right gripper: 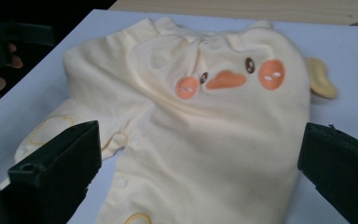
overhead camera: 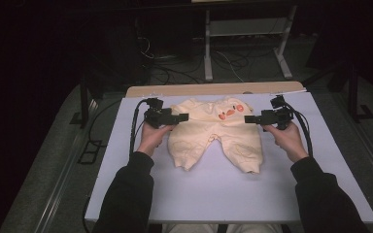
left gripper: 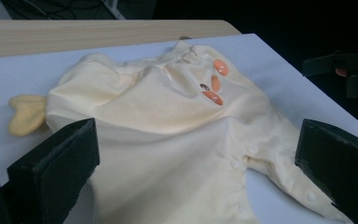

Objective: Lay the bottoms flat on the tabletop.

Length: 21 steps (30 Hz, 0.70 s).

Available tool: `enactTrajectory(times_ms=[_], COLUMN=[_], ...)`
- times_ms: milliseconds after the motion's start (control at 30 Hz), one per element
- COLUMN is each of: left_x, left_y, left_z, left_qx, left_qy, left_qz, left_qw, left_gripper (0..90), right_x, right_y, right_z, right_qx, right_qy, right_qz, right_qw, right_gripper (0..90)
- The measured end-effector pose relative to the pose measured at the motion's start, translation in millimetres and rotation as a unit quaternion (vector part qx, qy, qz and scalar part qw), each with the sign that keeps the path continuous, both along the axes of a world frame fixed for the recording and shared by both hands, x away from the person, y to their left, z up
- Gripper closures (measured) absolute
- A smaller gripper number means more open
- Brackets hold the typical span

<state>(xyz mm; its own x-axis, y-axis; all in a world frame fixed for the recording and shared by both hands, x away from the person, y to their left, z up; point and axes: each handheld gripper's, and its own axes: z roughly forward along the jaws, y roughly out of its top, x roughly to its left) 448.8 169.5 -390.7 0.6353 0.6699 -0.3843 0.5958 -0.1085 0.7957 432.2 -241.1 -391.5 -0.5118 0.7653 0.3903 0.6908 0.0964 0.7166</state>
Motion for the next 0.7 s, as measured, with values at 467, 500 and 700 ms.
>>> enactTrajectory(times_ms=[467,500,700], left_x=[-35.1,-37.6,-50.5], left_y=[-12.0,-12.8,-16.7], left_z=[13.6,13.8,12.4], left_qx=[0.008,0.006,0.007], left_qy=[-0.023,-0.024,-0.027], left_qz=[-0.029,-0.030,-0.041], left_qw=[0.9993,0.9992,0.9988], left_gripper=[0.0,0.0,0.0], right_x=[-40.2,-43.4,-54.7], right_y=[11.7,12.7,19.6], right_z=[19.0,19.9,20.0], right_qx=[0.002,0.004,0.003], right_qy=[-0.019,-0.020,-0.021], right_qz=[0.026,0.028,0.038], right_qw=[0.9995,0.9994,0.9991], right_gripper=[0.0,0.0,0.0])
